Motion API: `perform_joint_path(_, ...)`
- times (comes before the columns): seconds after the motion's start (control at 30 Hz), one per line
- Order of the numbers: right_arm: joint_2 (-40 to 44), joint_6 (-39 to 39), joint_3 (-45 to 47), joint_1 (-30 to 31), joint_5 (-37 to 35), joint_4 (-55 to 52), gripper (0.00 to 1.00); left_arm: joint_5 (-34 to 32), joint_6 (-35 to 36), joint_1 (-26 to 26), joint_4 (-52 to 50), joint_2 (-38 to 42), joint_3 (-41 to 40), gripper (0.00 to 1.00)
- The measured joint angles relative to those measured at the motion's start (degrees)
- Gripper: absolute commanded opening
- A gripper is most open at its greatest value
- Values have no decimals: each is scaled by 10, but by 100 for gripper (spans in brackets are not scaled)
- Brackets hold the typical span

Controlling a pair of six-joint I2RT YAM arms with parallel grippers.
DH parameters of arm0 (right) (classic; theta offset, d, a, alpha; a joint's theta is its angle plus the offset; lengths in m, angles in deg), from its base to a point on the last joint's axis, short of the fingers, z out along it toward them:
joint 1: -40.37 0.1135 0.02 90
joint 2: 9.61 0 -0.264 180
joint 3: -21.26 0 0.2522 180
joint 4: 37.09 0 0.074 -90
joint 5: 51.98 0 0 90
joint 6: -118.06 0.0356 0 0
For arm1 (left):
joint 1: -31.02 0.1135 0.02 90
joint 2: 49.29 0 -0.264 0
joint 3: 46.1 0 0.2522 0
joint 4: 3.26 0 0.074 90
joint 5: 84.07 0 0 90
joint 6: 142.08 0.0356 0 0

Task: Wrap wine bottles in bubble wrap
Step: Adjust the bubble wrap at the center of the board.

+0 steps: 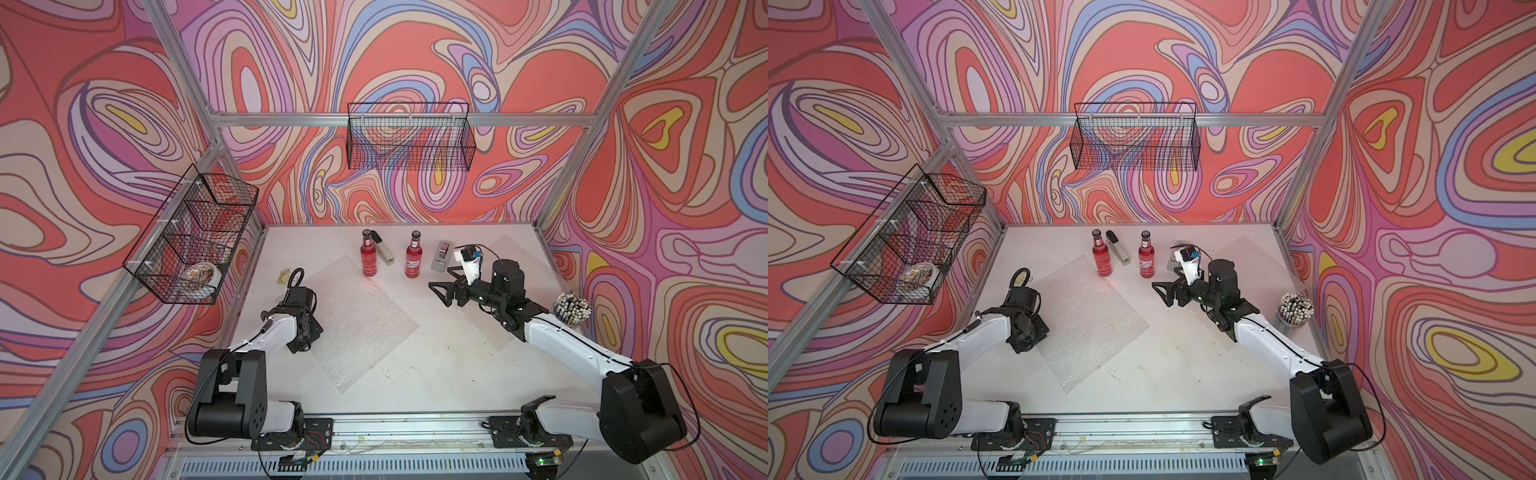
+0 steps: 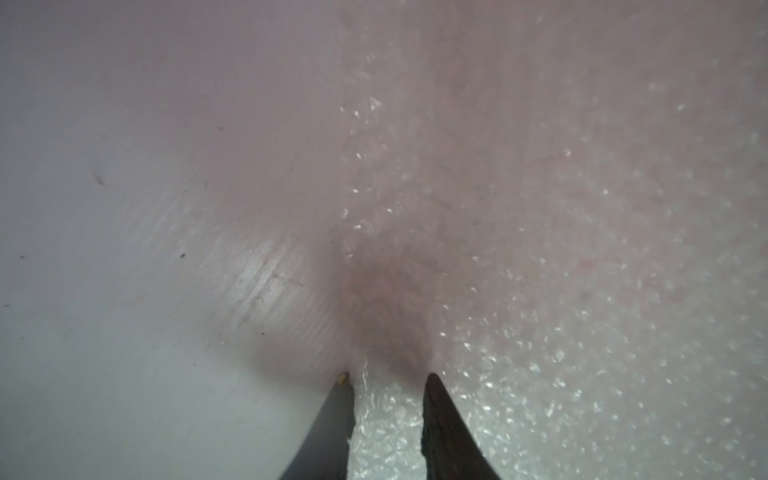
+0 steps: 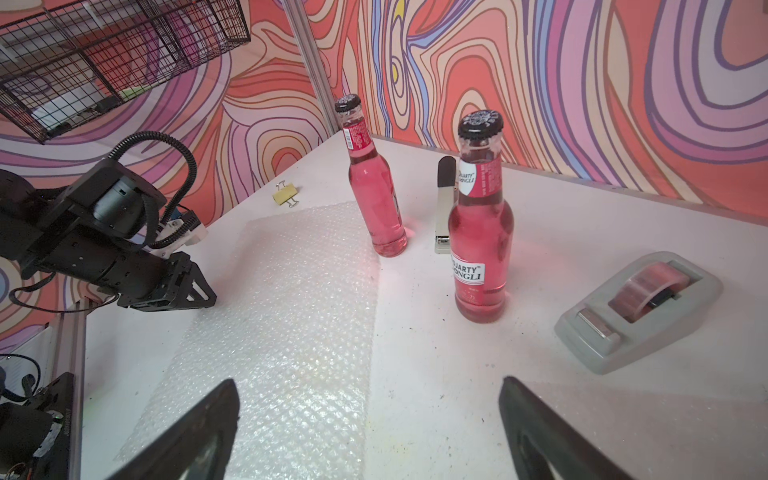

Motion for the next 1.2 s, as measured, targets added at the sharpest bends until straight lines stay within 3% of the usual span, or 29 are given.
perform_joint_path(0.13, 2, 0, 1, 0, -3, -1, 98, -11, 7, -5, 1, -8, 3, 0)
perform_joint_path(0.4, 21, -2, 12, 0, -8, -9, 98, -26, 28, -17, -16, -7, 10, 0)
perform_joint_path(0.67, 43, -8, 20, 0, -16, -23, 98, -43, 69, -57, -103, 74, 34, 0)
perform_joint_path(0.93, 50, -11, 20, 0, -17, -26, 98, -57, 68, -122, -182, 127, 37, 0)
perform_joint_path(1.2, 62, -16, 20, 0, -17, -38, 98, -41, 70, -231, -210, 122, 50, 0)
